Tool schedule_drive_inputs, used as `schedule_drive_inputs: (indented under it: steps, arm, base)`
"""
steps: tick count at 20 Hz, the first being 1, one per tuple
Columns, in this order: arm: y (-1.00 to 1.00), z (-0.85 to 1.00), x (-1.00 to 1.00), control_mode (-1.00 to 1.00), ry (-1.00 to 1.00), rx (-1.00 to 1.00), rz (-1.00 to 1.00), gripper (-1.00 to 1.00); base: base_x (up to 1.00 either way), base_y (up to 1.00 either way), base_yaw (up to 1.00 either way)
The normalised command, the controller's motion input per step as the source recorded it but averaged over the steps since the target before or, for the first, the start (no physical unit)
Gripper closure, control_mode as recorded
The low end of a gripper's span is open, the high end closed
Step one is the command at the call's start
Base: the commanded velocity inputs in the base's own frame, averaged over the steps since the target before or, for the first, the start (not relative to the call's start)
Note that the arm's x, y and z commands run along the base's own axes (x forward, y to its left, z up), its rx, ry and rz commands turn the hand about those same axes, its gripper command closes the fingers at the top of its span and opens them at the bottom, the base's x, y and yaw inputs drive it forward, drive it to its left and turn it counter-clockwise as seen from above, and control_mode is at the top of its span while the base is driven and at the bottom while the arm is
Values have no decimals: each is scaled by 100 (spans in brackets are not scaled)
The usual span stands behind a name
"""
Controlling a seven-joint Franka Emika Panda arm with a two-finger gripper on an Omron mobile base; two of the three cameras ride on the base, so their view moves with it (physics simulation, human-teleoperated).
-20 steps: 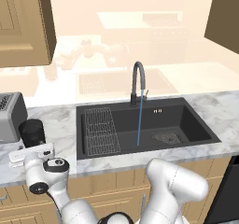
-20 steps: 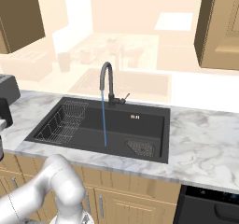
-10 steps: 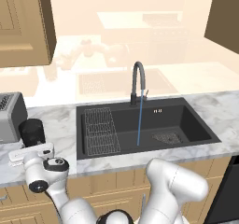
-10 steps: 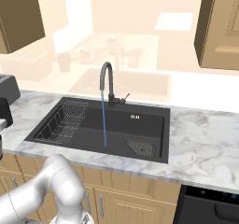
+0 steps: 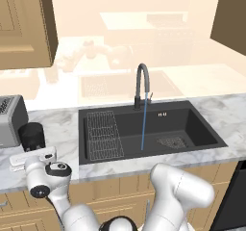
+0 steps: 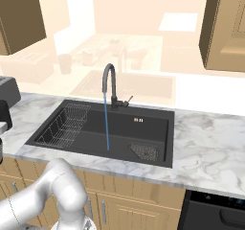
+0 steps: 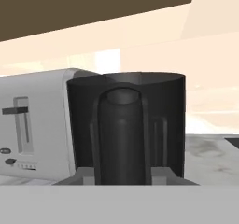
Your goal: Turn on the sink faucet and place the jug under the water for a few seconds to fill it up.
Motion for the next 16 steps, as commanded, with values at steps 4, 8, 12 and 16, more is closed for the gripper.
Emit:
schedule_drive_inputs:
  steps: [4,8,12,16]
  arm:
    - [0,6,0,-100,0,0,0,100]
    - [0,50,-29,-100,-6,0,-1,100]
    - [0,68,-49,-100,-8,0,-5,100]
    - [-15,49,-42,-100,0,0,-14,100]
  base:
    - [0,0,0]
    - [0,0,0]
    - [0,0,0]
    - [0,0,0]
